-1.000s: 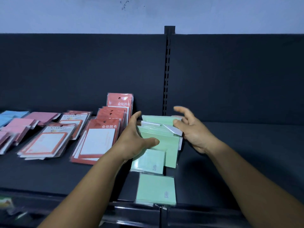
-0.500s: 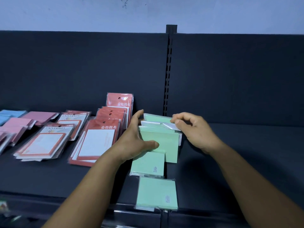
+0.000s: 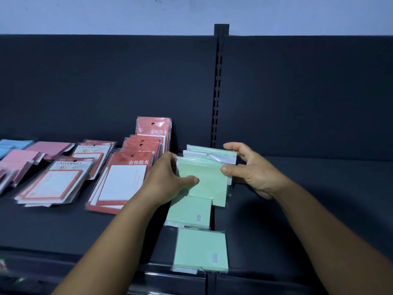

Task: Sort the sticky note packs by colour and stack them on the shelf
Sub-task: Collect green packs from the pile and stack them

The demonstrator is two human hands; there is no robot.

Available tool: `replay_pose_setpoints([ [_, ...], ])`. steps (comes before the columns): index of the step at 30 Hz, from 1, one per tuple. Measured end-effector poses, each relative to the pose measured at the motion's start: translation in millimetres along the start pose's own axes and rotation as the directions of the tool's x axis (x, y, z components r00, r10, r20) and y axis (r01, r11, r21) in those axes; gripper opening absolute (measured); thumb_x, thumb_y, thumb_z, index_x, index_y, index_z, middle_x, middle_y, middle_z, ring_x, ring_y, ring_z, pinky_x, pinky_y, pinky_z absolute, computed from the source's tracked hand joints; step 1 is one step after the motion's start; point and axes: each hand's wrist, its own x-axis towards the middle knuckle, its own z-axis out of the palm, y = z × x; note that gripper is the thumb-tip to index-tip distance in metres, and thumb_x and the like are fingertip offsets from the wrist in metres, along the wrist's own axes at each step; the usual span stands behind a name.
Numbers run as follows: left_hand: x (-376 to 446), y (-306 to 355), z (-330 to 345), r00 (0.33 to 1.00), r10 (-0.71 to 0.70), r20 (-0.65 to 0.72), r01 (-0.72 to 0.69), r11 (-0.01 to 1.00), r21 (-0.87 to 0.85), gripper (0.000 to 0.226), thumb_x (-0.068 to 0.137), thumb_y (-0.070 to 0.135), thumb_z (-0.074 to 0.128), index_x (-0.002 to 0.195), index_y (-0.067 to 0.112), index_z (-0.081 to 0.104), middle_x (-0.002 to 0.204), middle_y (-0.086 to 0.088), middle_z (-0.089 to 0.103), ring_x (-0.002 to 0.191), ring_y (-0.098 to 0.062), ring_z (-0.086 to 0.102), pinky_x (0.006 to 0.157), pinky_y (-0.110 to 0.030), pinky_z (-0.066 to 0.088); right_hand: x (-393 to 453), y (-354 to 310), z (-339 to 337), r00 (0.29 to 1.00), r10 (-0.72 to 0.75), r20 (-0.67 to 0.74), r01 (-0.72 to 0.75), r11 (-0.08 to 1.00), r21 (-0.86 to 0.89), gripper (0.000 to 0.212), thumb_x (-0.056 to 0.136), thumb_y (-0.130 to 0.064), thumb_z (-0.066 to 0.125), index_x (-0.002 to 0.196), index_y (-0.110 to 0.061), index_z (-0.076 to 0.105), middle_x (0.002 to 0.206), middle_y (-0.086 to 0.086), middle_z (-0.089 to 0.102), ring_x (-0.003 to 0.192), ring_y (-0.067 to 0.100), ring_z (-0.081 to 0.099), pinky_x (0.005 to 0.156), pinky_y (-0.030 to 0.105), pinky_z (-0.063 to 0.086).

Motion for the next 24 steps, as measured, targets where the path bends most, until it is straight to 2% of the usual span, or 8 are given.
replay_pose_setpoints([
  [4,2,-1,-1,0.998,-0.064,-0.029,0.063,0.998,-0.020,0.049,0.071,0.028,0.083,0.104,0.021,0.048,0.092,-0.007,0.060,0.085,-0.024,0.065,0.071,-0.045,0.059,1,3,-2,0.999,0.022,0.033,-0.022,1.000,-0.004,0.067,0.075,-0.001,0.075,0.131,-0.023,0.046,0.109,-0.009,0.061,0.098,0.012,0.064,0.100,0.031,0.047],
  [6,2,0,0,0.995,-0.101,0.012,0.102,0.988,-0.118,0.045,0.076,0.022,0.080,0.108,0.024,0.047,0.091,-0.005,0.058,0.082,-0.024,0.065,0.066,-0.042,0.058,2,5,-3,0.999,0.029,0.032,-0.029,1.000,0.012,0.069,0.075,0.000,0.075,0.131,-0.024,0.045,0.112,-0.009,0.060,0.098,0.011,0.065,0.096,0.027,0.048],
  [8,2,1,1,0.993,-0.108,0.049,0.116,0.974,-0.196,0.034,0.081,0.015,0.075,0.097,0.027,0.048,0.082,-0.001,0.061,0.072,-0.019,0.064,0.059,-0.033,0.055,4,7,-5,0.999,0.035,0.028,-0.036,0.998,0.048,0.072,0.074,0.004,0.074,0.133,-0.024,0.043,0.117,-0.006,0.058,0.100,0.014,0.064,0.091,0.025,0.050],
  [11,2,0,1,0.990,-0.125,0.072,0.140,0.953,-0.270,0.030,0.084,0.010,0.071,0.092,0.026,0.048,0.079,-0.001,0.065,0.067,-0.018,0.064,0.054,-0.030,0.052,5,10,-11,0.997,0.062,0.046,-0.063,0.998,0.028,0.077,0.071,0.008,0.075,0.133,-0.026,0.043,0.121,-0.001,0.059,0.110,0.018,0.060,0.102,0.031,0.044],
  [13,3,-1,1,0.986,-0.142,0.087,0.162,0.934,-0.317,0.027,0.085,0.010,0.070,0.095,0.023,0.049,0.084,-0.004,0.067,0.070,-0.019,0.064,0.053,-0.030,0.050,7,13,-14,0.997,0.073,0.033,-0.073,0.997,0.018,0.069,0.072,0.010,0.075,0.125,-0.027,0.049,0.119,0.003,0.062,0.110,0.020,0.059,0.103,0.033,0.043],
  [17,3,-1,0,0.982,-0.169,0.082,0.187,0.907,-0.377,0.024,0.087,0.009,0.066,0.101,0.020,0.049,0.094,-0.006,0.068,0.078,-0.024,0.065,0.060,-0.040,0.052,11,16,-20,0.994,0.075,-0.084,-0.071,0.996,0.046,0.041,0.080,0.009,0.067,0.105,-0.023,0.062,0.099,0.007,0.066,0.092,0.021,0.060,0.092,0.036,0.048],
  [20,6,1,0,0.985,-0.162,0.058,0.171,0.895,-0.412,0.024,0.088,0.004,0.064,0.105,0.015,0.050,0.108,-0.015,0.068,0.087,-0.030,0.066,0.082,-0.053,0.053,11,17,-27,0.990,0.094,-0.108,-0.081,0.990,0.117,0.037,0.083,0.009,0.064,0.110,-0.016,0.062,0.093,0.006,0.066,0.088,0.021,0.061,0.087,0.036,0.048],
  [24,4,3,9,0.987,-0.130,0.096,0.155,0.932,-0.328,0.023,0.089,0.009,0.064,0.100,0.022,0.049,0.106,-0.020,0.066,0.092,-0.034,0.067,0.080,-0.054,0.055,8,20,-21,0.996,0.056,-0.066,-0.051,0.997,0.065,0.038,0.080,0.009,0.067,0.103,-0.020,0.062,0.096,0.009,0.067,0.088,0.021,0.062,0.091,0.038,0.049],
])
